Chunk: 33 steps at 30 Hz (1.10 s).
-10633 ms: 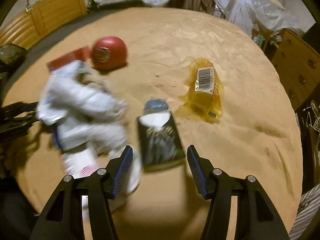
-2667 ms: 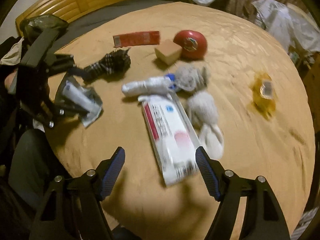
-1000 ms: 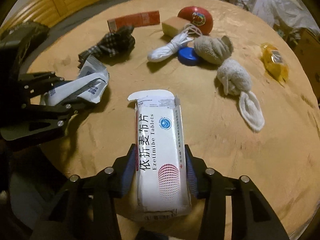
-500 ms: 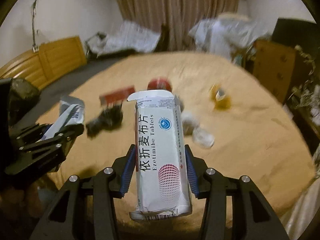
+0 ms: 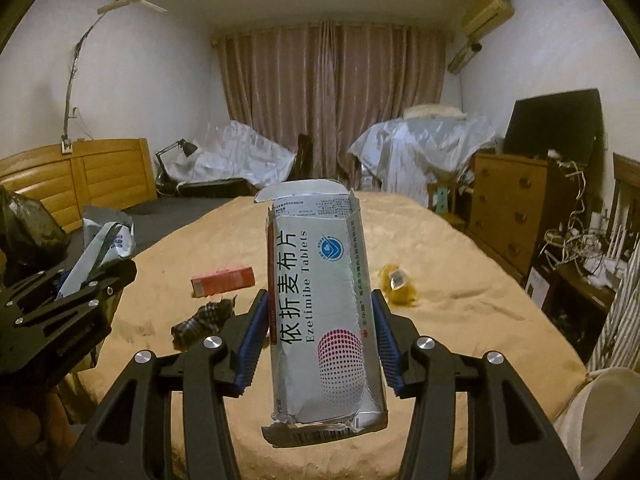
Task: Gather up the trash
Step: 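Lift the tablet box and plastic packet and carry both over the bucket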
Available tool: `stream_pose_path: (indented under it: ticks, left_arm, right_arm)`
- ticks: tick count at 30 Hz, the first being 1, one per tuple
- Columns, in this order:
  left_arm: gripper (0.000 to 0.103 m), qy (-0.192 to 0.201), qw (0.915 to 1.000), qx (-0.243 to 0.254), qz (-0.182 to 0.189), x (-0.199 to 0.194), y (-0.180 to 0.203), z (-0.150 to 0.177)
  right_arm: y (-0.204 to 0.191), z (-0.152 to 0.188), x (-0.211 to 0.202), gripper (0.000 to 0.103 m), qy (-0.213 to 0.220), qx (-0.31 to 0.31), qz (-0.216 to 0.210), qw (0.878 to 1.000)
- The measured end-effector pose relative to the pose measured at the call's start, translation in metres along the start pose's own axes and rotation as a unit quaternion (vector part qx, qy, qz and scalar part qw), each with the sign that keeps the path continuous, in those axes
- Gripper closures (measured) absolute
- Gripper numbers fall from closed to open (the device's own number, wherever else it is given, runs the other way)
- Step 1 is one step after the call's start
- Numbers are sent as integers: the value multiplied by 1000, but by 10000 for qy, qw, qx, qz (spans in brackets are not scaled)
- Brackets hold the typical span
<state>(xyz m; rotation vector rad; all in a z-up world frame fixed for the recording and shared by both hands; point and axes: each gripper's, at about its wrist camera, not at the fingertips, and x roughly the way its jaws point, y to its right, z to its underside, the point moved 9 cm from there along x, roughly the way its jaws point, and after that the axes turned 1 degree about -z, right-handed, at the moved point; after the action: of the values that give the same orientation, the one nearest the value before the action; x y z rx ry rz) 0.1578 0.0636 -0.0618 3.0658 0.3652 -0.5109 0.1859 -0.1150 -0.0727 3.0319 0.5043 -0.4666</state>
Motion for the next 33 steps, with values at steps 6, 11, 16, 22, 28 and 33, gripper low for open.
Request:
stream_pose_path:
  ticks: [6, 11, 16, 22, 28, 33]
  left_arm:
    - [67, -30, 10000, -7, 18, 0, 4, 0]
    - [67, -16, 10000, -10, 49, -4, 8, 0]
    - [67, -8, 9999, 18, 167, -3, 11, -4]
    - [67, 54, 9986, 130, 513, -7, 42, -16]
    - [67, 55, 9940, 259, 1061, -14, 96, -27]
    - [67, -39, 9861, 428, 1607, -20, 152, -32]
  right_arm:
    - [2, -4, -9, 51, 33, -15, -6, 10000]
    - [3, -4, -11, 51, -22, -5, -11, 10000]
    - [8, -6, -8, 51, -44, 24, 21, 10000]
    - [31, -16, -28, 51, -40, 34, 234, 9997]
    - [78, -23, -57, 51, -48, 140, 611, 9980]
    - [133, -22, -92, 51, -116, 286, 994, 9946]
